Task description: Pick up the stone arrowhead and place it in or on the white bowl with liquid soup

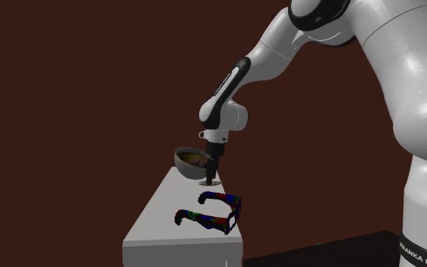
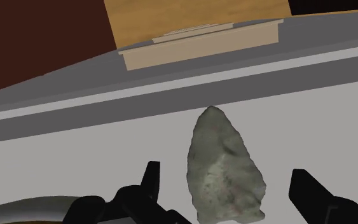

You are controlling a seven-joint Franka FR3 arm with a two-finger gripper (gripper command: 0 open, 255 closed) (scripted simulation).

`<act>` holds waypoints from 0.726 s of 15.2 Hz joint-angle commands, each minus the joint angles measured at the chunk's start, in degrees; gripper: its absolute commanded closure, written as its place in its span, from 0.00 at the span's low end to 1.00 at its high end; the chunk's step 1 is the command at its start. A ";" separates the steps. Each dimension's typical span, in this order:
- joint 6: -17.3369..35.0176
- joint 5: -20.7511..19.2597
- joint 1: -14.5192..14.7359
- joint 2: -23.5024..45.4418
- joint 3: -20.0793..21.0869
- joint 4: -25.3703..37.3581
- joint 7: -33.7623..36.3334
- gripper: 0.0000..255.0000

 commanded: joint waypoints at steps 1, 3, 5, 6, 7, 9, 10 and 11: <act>0.98 0.03 0.17 0.96 0.15 -0.11 -0.06 0.00; 0.97 0.03 0.17 0.97 0.14 -0.10 -0.06 0.00; 0.97 0.03 0.18 0.97 0.14 -0.10 -0.06 0.00; 0.97 0.04 0.18 0.97 0.13 -0.10 -0.06 0.00; 0.97 0.04 0.18 0.97 0.13 -0.10 -0.07 0.00; 0.93 0.03 0.17 1.00 0.12 -0.02 -0.07 1.00; 0.98 0.04 0.18 1.01 0.13 -0.06 -0.08 1.00; 0.96 0.04 0.16 0.98 0.12 -0.08 -0.09 1.00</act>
